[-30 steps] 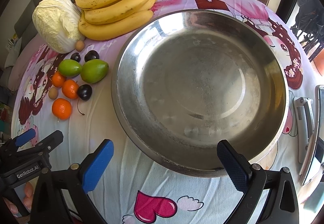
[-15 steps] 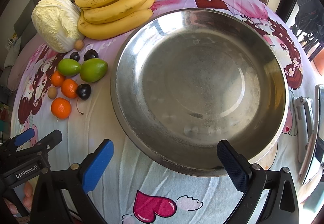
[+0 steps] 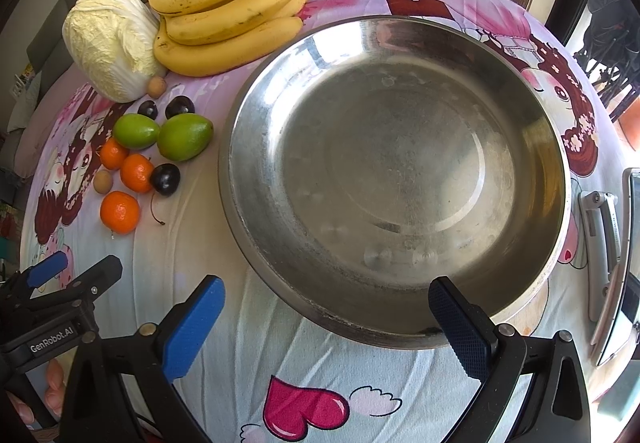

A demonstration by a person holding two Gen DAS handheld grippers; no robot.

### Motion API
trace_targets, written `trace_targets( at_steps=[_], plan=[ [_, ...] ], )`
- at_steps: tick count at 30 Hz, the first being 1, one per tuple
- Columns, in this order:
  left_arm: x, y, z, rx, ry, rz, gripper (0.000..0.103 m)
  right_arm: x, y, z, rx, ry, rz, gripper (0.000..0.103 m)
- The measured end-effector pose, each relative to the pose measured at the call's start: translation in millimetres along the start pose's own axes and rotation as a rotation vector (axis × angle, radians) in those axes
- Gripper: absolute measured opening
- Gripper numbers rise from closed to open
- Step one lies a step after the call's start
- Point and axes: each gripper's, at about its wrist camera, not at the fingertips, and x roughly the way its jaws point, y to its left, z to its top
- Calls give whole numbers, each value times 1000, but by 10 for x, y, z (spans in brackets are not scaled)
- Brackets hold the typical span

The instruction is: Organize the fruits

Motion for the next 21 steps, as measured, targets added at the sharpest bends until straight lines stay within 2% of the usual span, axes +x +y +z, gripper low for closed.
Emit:
trace_targets(
  at_steps=[12, 21],
  plan=[
    [-9, -10, -5, 2, -6, 9, 103, 11, 63, 30, -9, 5, -6, 103],
    [16, 17, 32, 8, 28, -47, 103, -2, 156, 94, -26, 9, -1, 103]
  ],
)
